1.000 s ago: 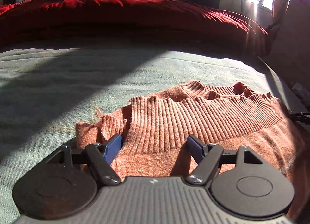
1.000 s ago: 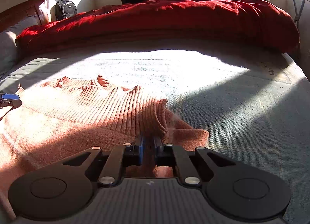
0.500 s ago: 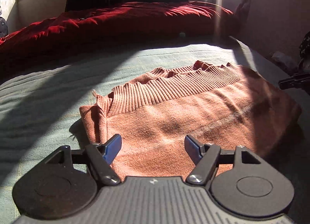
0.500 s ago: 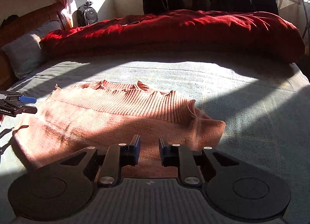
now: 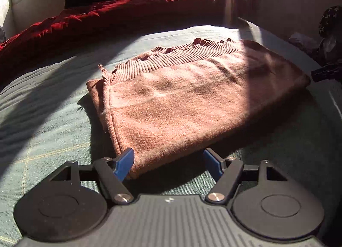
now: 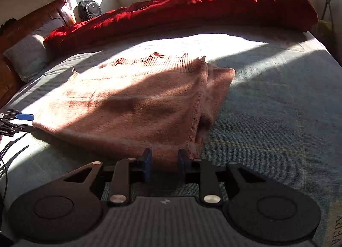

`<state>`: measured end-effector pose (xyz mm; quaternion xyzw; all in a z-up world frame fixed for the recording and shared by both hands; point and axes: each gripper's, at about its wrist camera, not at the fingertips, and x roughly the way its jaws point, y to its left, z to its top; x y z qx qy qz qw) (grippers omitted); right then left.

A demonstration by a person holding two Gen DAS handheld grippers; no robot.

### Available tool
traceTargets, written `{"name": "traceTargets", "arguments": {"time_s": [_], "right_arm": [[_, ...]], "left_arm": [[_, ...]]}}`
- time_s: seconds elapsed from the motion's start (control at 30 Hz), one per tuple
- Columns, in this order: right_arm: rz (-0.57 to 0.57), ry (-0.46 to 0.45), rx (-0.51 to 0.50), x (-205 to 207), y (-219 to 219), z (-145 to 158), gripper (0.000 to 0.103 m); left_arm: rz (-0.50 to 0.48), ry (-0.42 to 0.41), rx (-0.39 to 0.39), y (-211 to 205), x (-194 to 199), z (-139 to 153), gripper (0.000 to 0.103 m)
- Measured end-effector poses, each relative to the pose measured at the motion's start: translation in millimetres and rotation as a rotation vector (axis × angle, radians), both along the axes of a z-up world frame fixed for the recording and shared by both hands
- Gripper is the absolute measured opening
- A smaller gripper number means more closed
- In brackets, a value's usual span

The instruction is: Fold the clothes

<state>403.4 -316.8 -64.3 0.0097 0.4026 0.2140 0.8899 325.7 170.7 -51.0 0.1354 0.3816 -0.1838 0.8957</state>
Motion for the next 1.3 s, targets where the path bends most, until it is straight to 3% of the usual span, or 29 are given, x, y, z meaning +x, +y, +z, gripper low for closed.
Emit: {"name": "traceTargets", "arguments": {"time_s": [0.03, 0.13, 0.2, 0.27, 0.33, 0.4, 0.5, 0.63, 0.9, 1.03, 1.1, 1.23, 1.3], "right_arm": [[0.011, -0.029, -0.043, -5.6, 4.5, 5.4, 0.051], [0.078, -0.130, -0.173, -21.2, 29.1, 19.8, 0.060], [0.134, -0.186, -0.249, -29.2, 50.8, 20.9, 0.073], [0.197, -0.245, -0.355, -36.4, 77.3, 15.6, 0.078], [0.262, -0.300, -0.474, -43.3, 103.0, 4.7, 0.079], [0.314, -0.342, -0.587, -47.9, 120.8, -8.8, 0.079], [0.385, -0.393, -0.760, -51.6, 135.0, -32.6, 0.080], [0.422, -0.415, -0.861, -48.9, 131.4, -49.9, 0.084], [0.470, -0.479, -0.846, -23.1, 162.2, -54.9, 0.086], [0.511, -0.521, -0.840, -16.2, 182.2, -57.6, 0.086], [0.511, -0.528, -0.848, -13.4, 179.7, -57.4, 0.089], [0.458, -0.500, -0.910, -6.0, 150.5, -55.5, 0.089], [0.416, -0.479, -0.941, -1.1, 133.0, -55.5, 0.089]], "left_arm": [[-0.026, -0.037, 0.059, -7.6, -7.4, 3.4, 0.072], [-0.142, -0.157, 0.275, -42.9, -26.6, 2.6, 0.074], [-0.223, -0.225, 0.432, -66.4, -36.6, -6.5, 0.074], [-0.296, -0.300, 0.600, -85.8, -44.4, -22.6, 0.074], [-0.342, -0.359, 0.719, -95.4, -49.7, -37.4, 0.074], [-0.367, -0.369, 0.776, -95.8, -50.8, -47.0, 0.074], [-0.352, -0.370, 0.830, -84.8, -45.3, -58.2, 0.074], [-0.330, -0.365, 0.842, -74.9, -34.9, -65.3, 0.074], [-0.391, -0.432, 0.878, -106.8, -4.2, -71.8, 0.074], [-0.388, -0.440, 0.869, -102.6, -0.1, -70.8, 0.076], [-0.379, -0.436, 0.861, -95.5, 0.5, -69.1, 0.076], [-0.336, -0.420, 0.918, -72.7, 1.3, -72.9, 0.076], [-0.318, -0.415, 0.900, -67.8, 1.2, -73.1, 0.076]]}}
